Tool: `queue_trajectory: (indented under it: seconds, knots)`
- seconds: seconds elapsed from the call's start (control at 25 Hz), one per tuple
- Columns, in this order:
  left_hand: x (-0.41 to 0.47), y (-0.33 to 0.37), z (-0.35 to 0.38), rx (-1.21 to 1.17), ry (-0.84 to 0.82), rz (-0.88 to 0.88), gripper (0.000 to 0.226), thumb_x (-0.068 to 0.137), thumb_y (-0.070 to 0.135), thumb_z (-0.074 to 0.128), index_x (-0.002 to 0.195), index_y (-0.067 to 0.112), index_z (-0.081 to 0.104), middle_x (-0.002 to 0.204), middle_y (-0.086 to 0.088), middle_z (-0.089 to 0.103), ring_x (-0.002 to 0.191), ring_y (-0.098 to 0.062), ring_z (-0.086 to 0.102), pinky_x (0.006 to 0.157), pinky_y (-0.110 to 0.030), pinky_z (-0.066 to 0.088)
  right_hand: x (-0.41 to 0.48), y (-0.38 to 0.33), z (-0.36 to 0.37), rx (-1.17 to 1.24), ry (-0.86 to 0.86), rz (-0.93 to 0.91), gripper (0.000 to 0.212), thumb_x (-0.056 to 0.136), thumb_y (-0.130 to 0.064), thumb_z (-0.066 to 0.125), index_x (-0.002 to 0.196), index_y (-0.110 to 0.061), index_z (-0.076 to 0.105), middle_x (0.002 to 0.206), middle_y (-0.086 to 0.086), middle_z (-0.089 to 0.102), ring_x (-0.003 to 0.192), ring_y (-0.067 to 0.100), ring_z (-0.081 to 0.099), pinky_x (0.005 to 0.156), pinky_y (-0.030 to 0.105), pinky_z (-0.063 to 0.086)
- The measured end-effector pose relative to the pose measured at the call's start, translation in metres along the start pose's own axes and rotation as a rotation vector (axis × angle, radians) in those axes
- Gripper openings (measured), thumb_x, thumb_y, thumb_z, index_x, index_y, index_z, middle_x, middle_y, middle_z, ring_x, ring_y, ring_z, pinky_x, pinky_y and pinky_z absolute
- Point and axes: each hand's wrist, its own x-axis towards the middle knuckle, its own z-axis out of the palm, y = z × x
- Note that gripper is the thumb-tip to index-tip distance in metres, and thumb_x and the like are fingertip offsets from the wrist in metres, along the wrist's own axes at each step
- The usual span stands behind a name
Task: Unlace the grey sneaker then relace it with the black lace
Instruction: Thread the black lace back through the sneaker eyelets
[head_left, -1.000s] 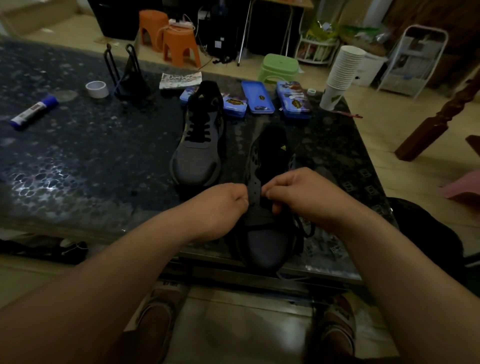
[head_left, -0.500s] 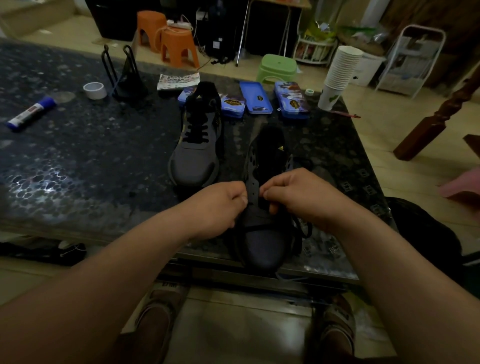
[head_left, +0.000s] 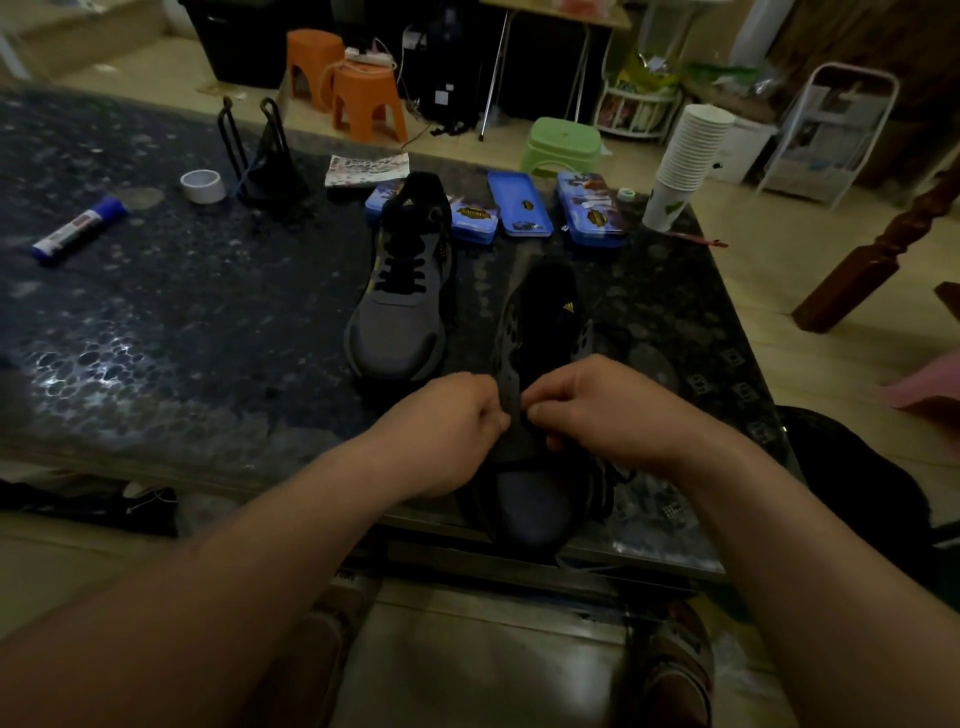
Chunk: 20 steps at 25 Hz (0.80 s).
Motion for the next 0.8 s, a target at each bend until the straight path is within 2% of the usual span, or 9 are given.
queue_trajectory:
  seconds: [0.12,0.24,0.36,0.4,0.6,0.68,0.8]
  knots:
    - [-0.001,-0.002,-0.002,-0.123,0.021,-0.085,0.028,0.099,0.040,0.064,0.080,0.021,0.056,0.076,-0.002,0.065,0.071,-0.020,0.064,0.067,-0.044,0.054,0.003,-0.001,0.004,-0.185,-0.016,-0.058,0.019,0.098,-0.019,0.062,0.080,-0.017,0.070,0.068,0.000,0.069,0.057,0.004,0.058,0.056,0.021,0.045]
    - [-0.004,0.001,-0.002,-0.092,-0.032,-0.072,0.030,0.096,0.046,0.067,0.085,0.024,0.050,0.079,0.003,0.062,0.069,-0.013,0.058,0.059,-0.039,0.047,0.003,0.003,0.006,-0.095,0.014,-0.047,0.018,0.100,-0.022,0.063,0.083,-0.020,0.067,0.068,-0.005,0.067,0.058,0.002,0.057,0.057,0.020,0.045]
    - [-0.007,0.005,0.002,-0.052,-0.052,-0.097,0.034,0.092,0.047,0.072,0.087,0.028,0.044,0.085,0.008,0.059,0.073,-0.007,0.055,0.059,-0.031,0.038,0.000,0.008,0.016,-0.132,0.102,-0.043,0.021,0.102,-0.025,0.058,0.082,-0.023,0.061,0.074,-0.004,0.065,0.068,0.011,0.060,0.064,0.036,0.049]
    - [-0.007,0.007,0.003,-0.051,-0.040,-0.112,0.035,0.092,0.047,0.072,0.088,0.028,0.043,0.086,0.008,0.059,0.072,-0.007,0.055,0.059,-0.030,0.038,-0.001,0.008,0.020,-0.145,0.142,-0.043,0.020,0.103,-0.026,0.056,0.084,-0.023,0.060,0.075,-0.004,0.064,0.070,0.013,0.059,0.064,0.037,0.048]
    - [-0.011,0.008,0.007,-0.070,-0.026,-0.156,0.033,0.092,0.048,0.072,0.087,0.029,0.045,0.087,0.010,0.060,0.075,-0.007,0.056,0.062,-0.031,0.041,-0.011,0.014,0.013,-0.037,0.410,-0.031,0.014,0.105,-0.022,0.055,0.094,-0.024,0.065,0.081,-0.007,0.064,0.070,0.005,0.055,0.060,0.022,0.042]
    - [-0.011,0.007,0.007,-0.079,-0.038,-0.166,0.034,0.091,0.050,0.072,0.087,0.027,0.046,0.086,0.008,0.060,0.074,-0.009,0.055,0.064,-0.032,0.043,-0.015,0.026,-0.009,0.249,0.492,0.092,0.016,0.107,-0.021,0.053,0.097,-0.022,0.066,0.083,-0.003,0.066,0.059,0.007,0.050,0.051,0.022,0.037]
    - [-0.010,0.006,0.008,-0.068,-0.035,-0.172,0.038,0.091,0.050,0.072,0.085,0.022,0.046,0.081,0.002,0.057,0.069,-0.014,0.050,0.063,-0.035,0.042,-0.035,0.036,-0.053,1.025,0.601,0.173,0.018,0.108,-0.017,0.047,0.096,-0.020,0.061,0.083,0.000,0.061,0.051,0.005,0.036,0.040,0.017,0.026]
